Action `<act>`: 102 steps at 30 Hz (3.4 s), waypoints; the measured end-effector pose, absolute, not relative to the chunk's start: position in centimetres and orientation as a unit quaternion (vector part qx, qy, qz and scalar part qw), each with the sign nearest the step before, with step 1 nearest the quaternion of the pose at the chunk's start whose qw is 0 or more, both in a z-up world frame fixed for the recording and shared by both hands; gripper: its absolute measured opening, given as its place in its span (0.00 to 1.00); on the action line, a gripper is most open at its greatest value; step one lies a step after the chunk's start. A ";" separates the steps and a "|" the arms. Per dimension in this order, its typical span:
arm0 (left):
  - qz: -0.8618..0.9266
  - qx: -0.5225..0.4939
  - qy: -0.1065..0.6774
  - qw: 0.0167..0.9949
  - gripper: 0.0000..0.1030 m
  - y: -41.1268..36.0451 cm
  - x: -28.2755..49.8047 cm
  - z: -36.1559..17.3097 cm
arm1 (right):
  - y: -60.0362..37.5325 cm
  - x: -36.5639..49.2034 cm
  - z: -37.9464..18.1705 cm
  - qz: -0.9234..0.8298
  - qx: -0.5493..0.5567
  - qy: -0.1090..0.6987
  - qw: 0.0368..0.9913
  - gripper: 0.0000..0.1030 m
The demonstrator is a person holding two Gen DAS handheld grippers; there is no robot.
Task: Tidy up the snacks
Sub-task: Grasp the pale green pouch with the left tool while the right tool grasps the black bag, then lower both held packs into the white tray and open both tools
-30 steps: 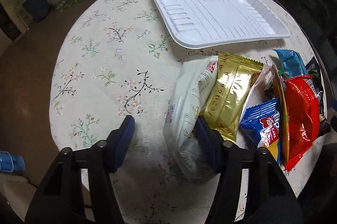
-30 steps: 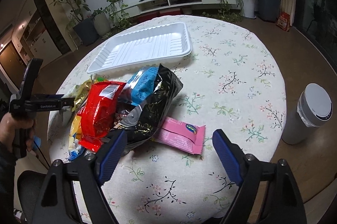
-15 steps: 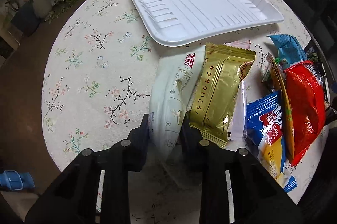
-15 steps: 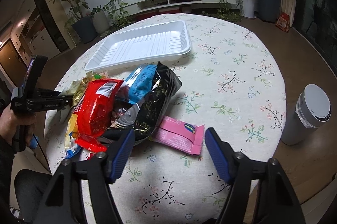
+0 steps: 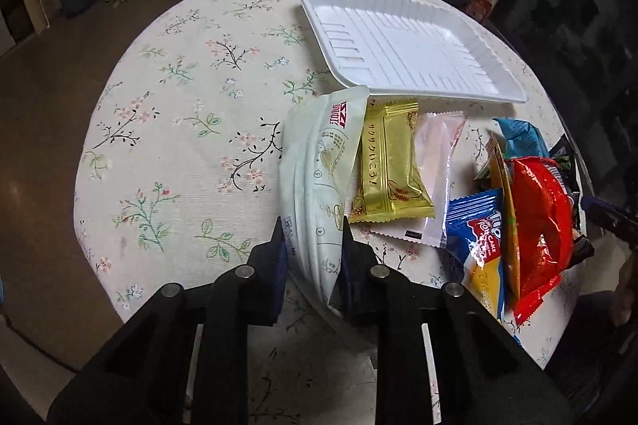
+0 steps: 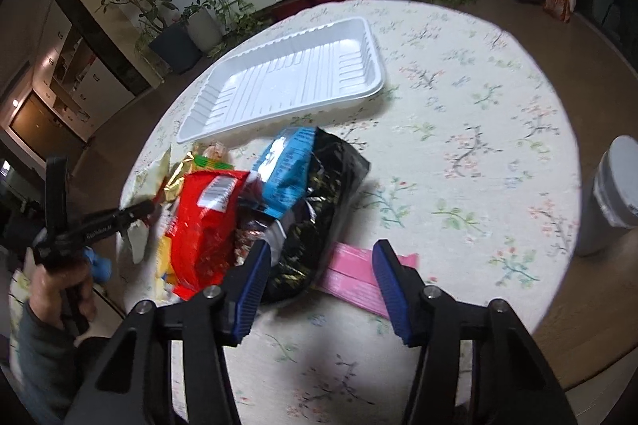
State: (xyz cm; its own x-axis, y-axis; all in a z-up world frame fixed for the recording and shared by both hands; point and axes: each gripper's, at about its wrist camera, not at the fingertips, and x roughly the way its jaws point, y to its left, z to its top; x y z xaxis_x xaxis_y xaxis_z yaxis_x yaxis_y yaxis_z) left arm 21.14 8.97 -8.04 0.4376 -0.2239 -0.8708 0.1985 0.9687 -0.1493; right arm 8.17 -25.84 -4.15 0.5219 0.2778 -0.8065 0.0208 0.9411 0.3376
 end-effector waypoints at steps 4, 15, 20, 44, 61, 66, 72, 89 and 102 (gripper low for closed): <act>-0.124 -0.032 0.510 0.850 0.19 10.1 19.2 -8.0 | -25.2 10.3 -4.6 0.074 0.160 0.504 0.846 0.56; -0.145 -0.061 0.506 0.848 0.19 10.7 19.1 -8.0 | -24.3 11.7 -7.1 0.086 0.167 0.525 0.830 0.21; -0.153 -0.076 0.499 0.850 0.19 11.0 19.1 -7.6 | -25.0 11.1 -6.6 0.091 0.184 0.512 0.834 0.17; -0.230 -0.139 0.440 0.857 0.19 11.2 21.9 -0.7 | -32.1 13.5 -1.8 0.119 0.282 0.437 0.845 0.17; -0.213 -0.095 0.514 0.825 0.19 1.7 36.5 -3.4 | -26.5 32.0 -3.1 0.147 0.196 0.522 0.817 0.17; -0.194 -0.071 0.528 0.824 0.19 0.5 37.2 -5.9 | -25.4 34.3 -6.3 0.130 0.182 0.547 0.806 0.17; -0.176 -0.058 0.534 0.825 0.19 -0.5 37.9 -7.8 | -24.7 34.6 -8.4 0.114 0.154 0.564 0.803 0.17; -0.217 -0.054 0.441 0.869 1.00 2.1 31.8 -0.1 | -27.4 27.9 -0.9 0.143 0.177 0.476 0.850 0.69; -0.174 -0.079 0.410 0.892 1.00 5.3 10.7 -0.2 | -25.2 8.8 0.1 0.151 0.179 0.408 0.882 0.73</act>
State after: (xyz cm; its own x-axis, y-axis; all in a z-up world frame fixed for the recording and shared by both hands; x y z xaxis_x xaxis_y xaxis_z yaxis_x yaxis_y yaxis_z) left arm 10.73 5.31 -0.22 0.6042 -0.3745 -0.7033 0.2456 0.9272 -0.2828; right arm 8.81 -25.18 0.14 0.6212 0.4130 -0.6659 -0.1205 0.8901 0.4396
